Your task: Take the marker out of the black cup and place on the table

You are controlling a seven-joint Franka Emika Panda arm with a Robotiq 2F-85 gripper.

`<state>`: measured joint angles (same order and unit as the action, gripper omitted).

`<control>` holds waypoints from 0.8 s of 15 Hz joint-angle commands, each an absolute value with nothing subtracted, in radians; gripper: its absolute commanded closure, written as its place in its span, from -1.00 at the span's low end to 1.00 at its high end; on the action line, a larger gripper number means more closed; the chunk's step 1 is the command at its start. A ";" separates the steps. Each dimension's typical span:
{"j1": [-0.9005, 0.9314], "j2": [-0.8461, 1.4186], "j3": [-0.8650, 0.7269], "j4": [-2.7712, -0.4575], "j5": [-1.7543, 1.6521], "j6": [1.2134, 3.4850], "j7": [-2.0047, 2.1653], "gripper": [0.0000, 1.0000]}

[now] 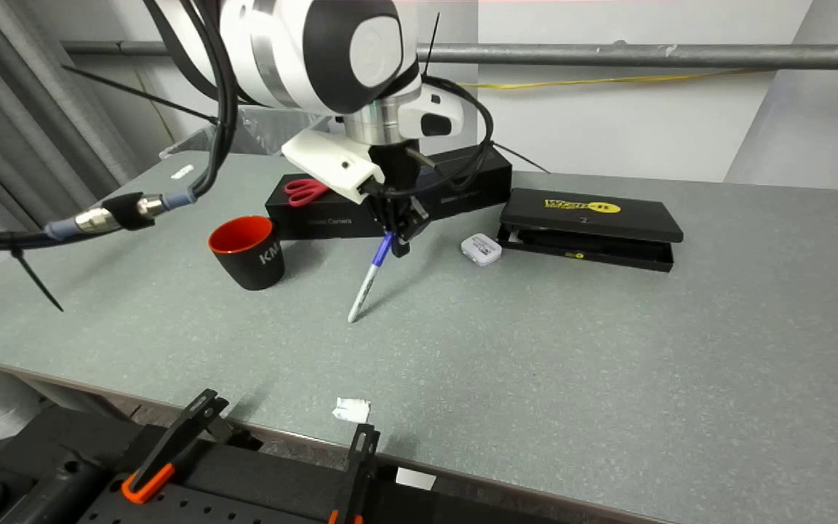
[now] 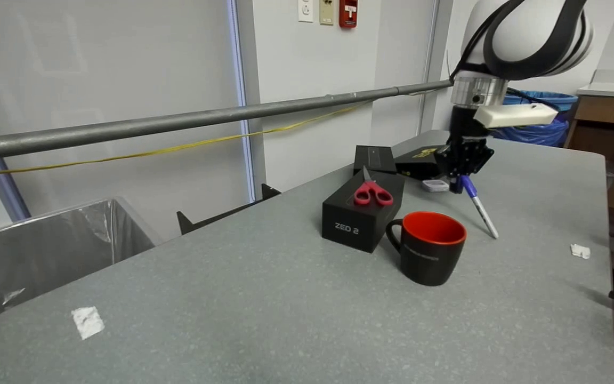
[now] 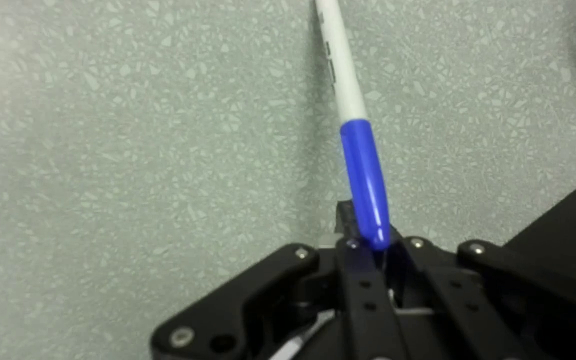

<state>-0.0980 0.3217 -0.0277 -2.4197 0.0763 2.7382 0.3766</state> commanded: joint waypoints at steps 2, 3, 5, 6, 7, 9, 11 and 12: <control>-0.048 0.423 -0.082 -2.278 0.094 2.669 0.390 0.22; -0.048 0.427 -0.083 -2.265 0.100 2.667 0.385 0.08; -0.047 0.427 -0.090 -2.249 0.103 2.671 0.383 -0.22; -0.047 0.422 -0.092 -2.246 0.106 2.675 0.382 -0.36; -0.050 0.418 -0.090 -2.242 0.112 2.677 0.379 -0.53; -0.052 0.413 -0.089 -2.235 0.117 2.680 0.374 -0.84; -0.060 0.411 -0.080 -2.227 0.130 2.677 0.362 -1.00; -0.064 0.411 -0.076 -2.224 0.139 2.679 0.359 -1.00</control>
<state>-0.0704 0.4128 -0.0739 -2.2505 0.0918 2.7095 0.3790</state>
